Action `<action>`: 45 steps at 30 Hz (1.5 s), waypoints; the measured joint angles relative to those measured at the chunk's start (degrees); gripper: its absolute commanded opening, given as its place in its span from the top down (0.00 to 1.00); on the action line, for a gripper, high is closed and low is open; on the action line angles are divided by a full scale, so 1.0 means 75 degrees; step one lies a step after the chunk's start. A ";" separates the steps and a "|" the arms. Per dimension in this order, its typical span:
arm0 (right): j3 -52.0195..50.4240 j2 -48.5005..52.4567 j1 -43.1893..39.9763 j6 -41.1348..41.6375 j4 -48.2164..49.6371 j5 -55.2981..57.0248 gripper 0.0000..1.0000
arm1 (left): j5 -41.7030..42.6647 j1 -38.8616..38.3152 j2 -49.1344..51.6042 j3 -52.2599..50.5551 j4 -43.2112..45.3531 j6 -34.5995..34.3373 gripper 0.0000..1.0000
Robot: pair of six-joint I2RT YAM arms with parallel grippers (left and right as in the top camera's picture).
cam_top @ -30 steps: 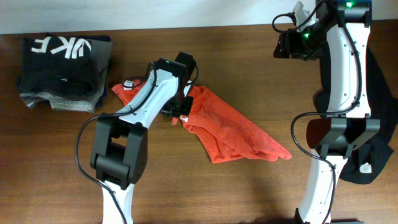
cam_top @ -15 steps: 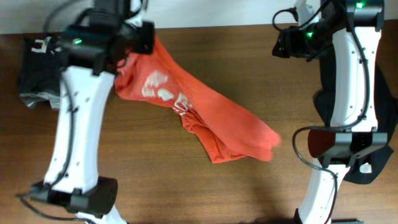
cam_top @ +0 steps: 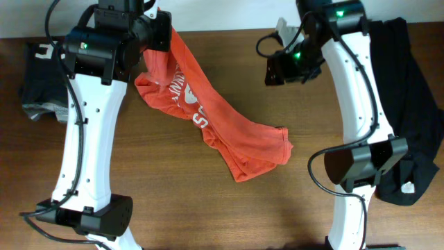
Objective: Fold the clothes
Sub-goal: 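Grasp the t-shirt hem with the right gripper while left holds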
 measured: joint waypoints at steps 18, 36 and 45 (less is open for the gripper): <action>-0.4532 0.0003 -0.0664 0.1172 0.2031 0.1029 0.42 | -0.0102 0.0000 0.0227 -0.0003 -0.0119 0.0114 0.99; -0.6382 0.0003 -0.0560 0.1769 0.4278 0.0918 0.48 | -0.0140 0.0000 0.0329 -0.0009 -0.0379 0.0117 0.99; -0.6799 -0.0198 -0.0233 0.1929 0.5033 0.0647 0.82 | -0.0140 0.0000 0.0329 -0.0015 -0.0472 0.0140 0.99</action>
